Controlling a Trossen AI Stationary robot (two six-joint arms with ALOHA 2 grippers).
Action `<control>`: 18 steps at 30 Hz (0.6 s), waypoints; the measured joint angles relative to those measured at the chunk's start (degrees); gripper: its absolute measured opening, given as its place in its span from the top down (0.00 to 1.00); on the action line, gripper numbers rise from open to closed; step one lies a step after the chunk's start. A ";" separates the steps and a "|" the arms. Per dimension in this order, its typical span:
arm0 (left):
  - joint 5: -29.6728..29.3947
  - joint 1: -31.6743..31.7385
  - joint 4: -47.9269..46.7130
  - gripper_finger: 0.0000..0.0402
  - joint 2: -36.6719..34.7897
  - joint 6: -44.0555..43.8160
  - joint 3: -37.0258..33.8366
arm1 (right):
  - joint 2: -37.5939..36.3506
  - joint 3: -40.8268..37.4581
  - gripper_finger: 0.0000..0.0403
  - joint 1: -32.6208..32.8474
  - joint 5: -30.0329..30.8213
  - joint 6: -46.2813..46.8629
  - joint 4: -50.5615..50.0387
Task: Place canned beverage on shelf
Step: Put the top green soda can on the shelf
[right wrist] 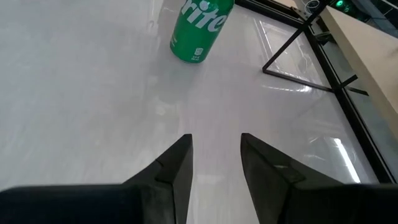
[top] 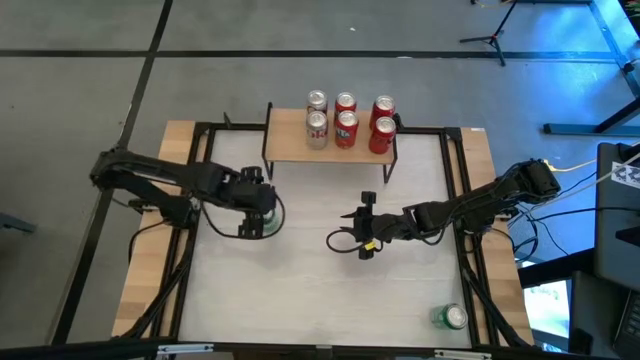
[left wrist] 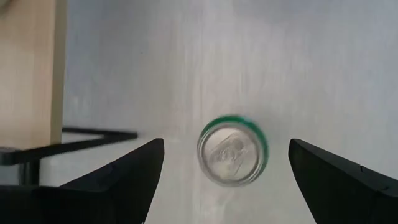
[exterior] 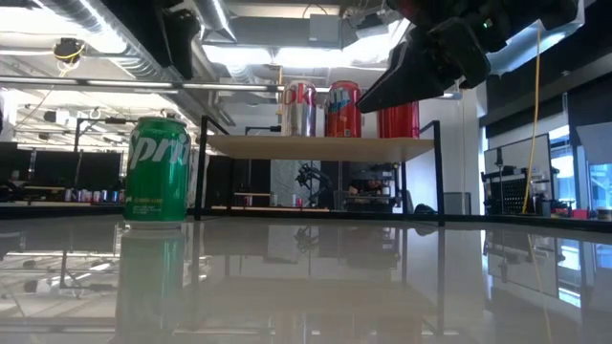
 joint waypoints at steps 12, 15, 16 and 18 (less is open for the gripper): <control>0.18 -2.49 3.02 0.17 -2.51 -6.24 -5.14 | 0.00 0.00 0.67 -0.02 0.00 -0.11 1.09; 0.20 -2.91 5.49 0.18 -2.51 -6.25 -8.41 | 0.00 0.00 0.67 0.00 0.00 -0.13 1.03; 0.43 -2.91 6.54 0.18 -2.51 -6.24 -9.39 | 0.00 0.00 0.67 0.00 0.00 -0.13 0.97; 0.57 -2.89 8.87 0.19 -2.51 -6.16 -11.26 | 0.00 0.00 0.67 0.00 0.00 -0.13 0.87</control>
